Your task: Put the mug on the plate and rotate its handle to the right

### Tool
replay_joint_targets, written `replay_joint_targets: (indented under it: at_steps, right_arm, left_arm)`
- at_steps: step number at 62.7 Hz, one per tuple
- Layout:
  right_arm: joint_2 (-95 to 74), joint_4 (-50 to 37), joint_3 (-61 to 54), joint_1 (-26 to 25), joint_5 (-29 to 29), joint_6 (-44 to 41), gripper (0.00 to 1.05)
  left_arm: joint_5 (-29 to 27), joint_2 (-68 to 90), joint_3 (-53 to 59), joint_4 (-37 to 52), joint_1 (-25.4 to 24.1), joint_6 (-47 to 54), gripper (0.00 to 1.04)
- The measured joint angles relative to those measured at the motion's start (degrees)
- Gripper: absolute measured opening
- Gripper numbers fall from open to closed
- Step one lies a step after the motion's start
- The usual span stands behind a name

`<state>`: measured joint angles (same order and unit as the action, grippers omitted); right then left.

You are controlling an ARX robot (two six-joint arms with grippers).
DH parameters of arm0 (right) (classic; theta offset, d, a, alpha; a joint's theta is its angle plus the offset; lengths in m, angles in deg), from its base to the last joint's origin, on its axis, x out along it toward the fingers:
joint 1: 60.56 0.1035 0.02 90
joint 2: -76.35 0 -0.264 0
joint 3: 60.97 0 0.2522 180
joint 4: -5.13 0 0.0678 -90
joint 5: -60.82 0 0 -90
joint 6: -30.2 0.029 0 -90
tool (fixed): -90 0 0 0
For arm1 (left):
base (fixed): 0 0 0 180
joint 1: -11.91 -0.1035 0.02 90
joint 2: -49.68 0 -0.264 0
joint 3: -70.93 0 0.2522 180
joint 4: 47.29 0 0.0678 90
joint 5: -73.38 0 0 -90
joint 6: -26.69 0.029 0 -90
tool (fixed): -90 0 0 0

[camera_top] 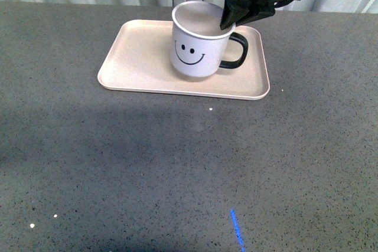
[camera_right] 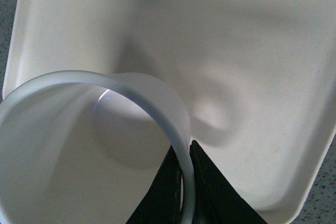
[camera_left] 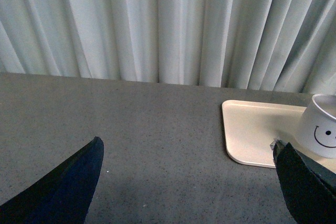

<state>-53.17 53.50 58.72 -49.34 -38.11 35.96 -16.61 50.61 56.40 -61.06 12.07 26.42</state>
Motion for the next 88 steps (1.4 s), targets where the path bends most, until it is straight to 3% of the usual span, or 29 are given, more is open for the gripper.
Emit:
replay_joint_targets:
  at_steps: [22, 76, 88]
  right_arm:
    - [-5.79, 6.6, 10.71, -2.64, -4.04, -18.71, 0.02]
    - [-7.1, 5.01, 8.63, -1.44, -4.04, -22.77, 0.02]
    - [-7.1, 4.79, 8.63, -1.46, -4.2, -23.65, 0.3]
  left_arm:
    - [0.0, 0.0, 0.0, 0.0, 0.0, 0.0, 0.95]
    - [0.0, 0.0, 0.0, 0.0, 0.0, 0.0, 0.95]
    - [0.0, 0.0, 0.0, 0.0, 0.0, 0.0, 0.95]
